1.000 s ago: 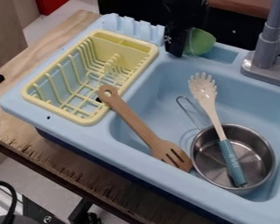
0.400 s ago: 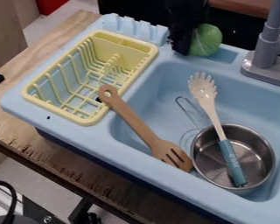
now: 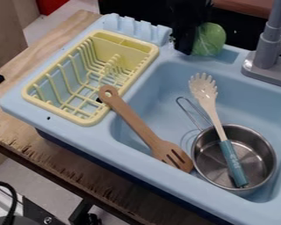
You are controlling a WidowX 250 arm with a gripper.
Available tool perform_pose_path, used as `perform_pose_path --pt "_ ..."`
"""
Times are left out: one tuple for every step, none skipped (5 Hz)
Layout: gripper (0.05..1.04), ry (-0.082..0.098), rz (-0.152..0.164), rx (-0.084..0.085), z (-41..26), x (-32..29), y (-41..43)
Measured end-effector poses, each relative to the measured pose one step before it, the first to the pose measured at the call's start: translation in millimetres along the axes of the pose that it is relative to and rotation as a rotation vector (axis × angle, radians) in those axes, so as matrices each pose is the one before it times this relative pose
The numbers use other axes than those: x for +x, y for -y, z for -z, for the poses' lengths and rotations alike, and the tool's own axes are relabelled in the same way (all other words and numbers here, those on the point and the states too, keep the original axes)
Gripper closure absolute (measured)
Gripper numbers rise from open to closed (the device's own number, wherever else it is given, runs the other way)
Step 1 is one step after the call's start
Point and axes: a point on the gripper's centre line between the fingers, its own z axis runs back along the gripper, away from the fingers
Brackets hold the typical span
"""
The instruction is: Put the green cup in the silver pot
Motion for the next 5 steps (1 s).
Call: perform_pose_path --pt "0.534 0.0041 0.0164 -0.0283 -20.20 3.71 -1.49" --pt "0.533 0.0033 0.0283 -0.0173 -9.70 3.51 -8.30" --pt "0.533 0.0182 0.0450 0.0030 0.22 8.56 -17.27" --pt "0.534 -0.0282 0.0750 0.0219 -2.27 12.00 -18.78" --pt "0.533 0.0029 0.0361 -0.0113 -0.94 2.84 -17.32"
